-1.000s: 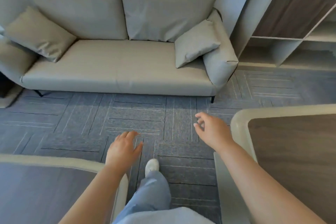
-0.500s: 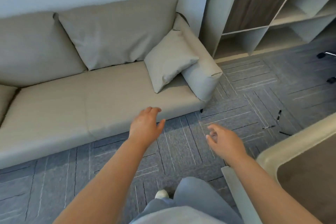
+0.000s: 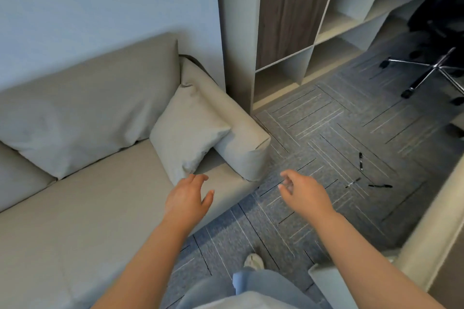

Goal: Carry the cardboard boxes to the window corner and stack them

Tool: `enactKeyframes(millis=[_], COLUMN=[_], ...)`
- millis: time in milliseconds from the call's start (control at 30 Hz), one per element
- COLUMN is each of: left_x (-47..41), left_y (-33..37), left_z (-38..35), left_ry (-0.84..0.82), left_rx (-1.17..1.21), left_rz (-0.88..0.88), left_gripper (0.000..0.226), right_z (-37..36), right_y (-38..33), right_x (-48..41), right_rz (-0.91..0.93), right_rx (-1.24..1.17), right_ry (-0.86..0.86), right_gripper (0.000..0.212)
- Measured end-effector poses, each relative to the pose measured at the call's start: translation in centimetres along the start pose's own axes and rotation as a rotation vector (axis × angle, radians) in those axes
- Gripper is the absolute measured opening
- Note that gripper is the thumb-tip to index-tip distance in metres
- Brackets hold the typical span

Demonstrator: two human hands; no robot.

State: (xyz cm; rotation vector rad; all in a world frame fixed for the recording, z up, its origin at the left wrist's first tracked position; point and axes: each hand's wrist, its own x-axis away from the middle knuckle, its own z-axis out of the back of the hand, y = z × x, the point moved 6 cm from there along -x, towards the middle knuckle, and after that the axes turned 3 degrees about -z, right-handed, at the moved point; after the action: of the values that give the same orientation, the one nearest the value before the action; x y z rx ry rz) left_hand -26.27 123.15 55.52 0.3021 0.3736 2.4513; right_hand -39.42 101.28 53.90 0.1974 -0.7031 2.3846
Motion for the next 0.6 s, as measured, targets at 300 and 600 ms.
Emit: enactKeyframes(millis=[300,600], left_x=[-13.0,-30.0], left_y=[2.8,15.8], left_z=[-0.9,-4.1], left_ry=[-0.098,-0.279], left_rx=[0.026,-0.017], left_rz=[-0.073,-0.479], left_gripper=[0.041,0.042], right_z=[6.2,9.7], right_y=[1.2,10.2], right_x=[-9.8,-13.5], right_rz=[-0.097,-0.487], right_rx=[-0.065,-0.096], right_ry=[0.109,0.184], right_gripper=[0.035,0.036])
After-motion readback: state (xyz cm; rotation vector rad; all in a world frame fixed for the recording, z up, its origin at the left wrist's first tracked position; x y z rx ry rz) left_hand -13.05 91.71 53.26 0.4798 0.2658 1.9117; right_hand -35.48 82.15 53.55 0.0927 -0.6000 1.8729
